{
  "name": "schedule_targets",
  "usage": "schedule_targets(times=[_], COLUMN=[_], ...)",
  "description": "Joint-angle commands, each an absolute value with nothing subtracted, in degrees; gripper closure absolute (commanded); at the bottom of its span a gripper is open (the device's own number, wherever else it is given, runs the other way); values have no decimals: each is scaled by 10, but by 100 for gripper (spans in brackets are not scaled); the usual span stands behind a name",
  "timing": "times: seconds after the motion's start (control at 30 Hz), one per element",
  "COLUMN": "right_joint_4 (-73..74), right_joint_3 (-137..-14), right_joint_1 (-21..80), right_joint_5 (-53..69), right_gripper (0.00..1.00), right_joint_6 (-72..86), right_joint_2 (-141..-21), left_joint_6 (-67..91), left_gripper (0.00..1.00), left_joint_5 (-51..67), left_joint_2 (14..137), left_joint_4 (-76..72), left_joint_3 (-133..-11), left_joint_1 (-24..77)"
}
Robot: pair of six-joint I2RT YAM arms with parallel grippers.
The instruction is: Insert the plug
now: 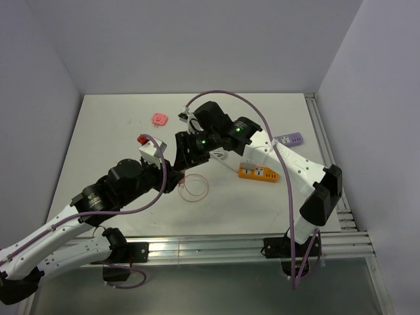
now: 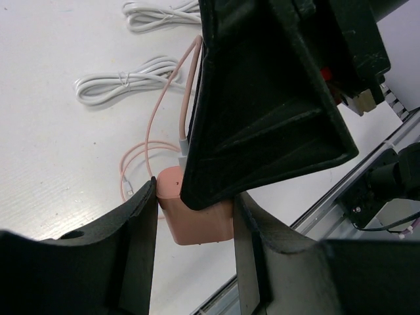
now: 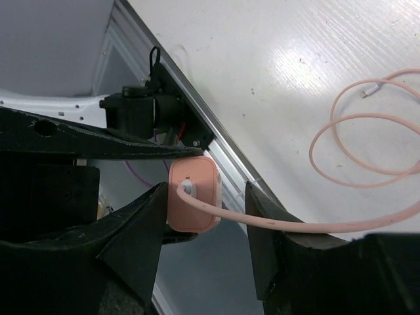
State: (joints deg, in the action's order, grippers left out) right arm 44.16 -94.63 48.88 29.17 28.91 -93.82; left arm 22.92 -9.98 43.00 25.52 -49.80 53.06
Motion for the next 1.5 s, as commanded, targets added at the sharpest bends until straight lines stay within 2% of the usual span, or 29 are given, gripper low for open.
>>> schedule_targets(times=[0.0, 0.37, 0.6, 0.67, 0.73, 0.77, 0.8, 0.83, 0.9, 0.93, 1.03, 1.2, 1.47], right_joint_4=[463, 492, 492, 477, 463, 458, 453, 443, 421, 413, 400, 389, 357], right_joint_3=[-982, -998, -985, -977, -964, -959, -954, -952, -943, -939, -935, -936, -931], right_joint_1=[497, 511, 515, 516, 517, 517, 516, 517, 517, 517, 516, 505, 498], right_joint_5=[292, 307, 328, 334, 337, 342, 341, 342, 346, 349, 332, 321, 328], right_gripper=[44, 48, 74, 75, 80, 84, 94, 100, 100, 100, 100, 100, 100], right_joint_6=[265, 236, 231, 236, 239, 243, 244, 245, 257, 261, 268, 273, 300], right_joint_2=[-943, -962, -966, -959, -950, -947, -944, -941, -936, -934, -926, -909, -899], left_joint_6=[215, 208, 216, 221, 230, 235, 244, 249, 262, 266, 279, 277, 268], left_gripper=[100, 100, 100, 100, 100, 100, 100, 93, 80, 63, 41, 37, 36], left_joint_5=[-96, -89, -111, -124, -147, -156, -183, -193, -225, -235, -244, -219, -141], left_joint_2=[425, 432, 425, 419, 411, 407, 405, 400, 396, 391, 380, 367, 356], left_joint_4=[214, 235, 238, 239, 241, 242, 246, 248, 252, 253, 256, 255, 208], left_joint_3=[-501, -510, -512, -508, -504, -504, -504, -502, -501, -499, -498, -492, -476], left_joint_1=[534, 539, 539, 539, 539, 539, 539, 539, 539, 539, 539, 539, 539])
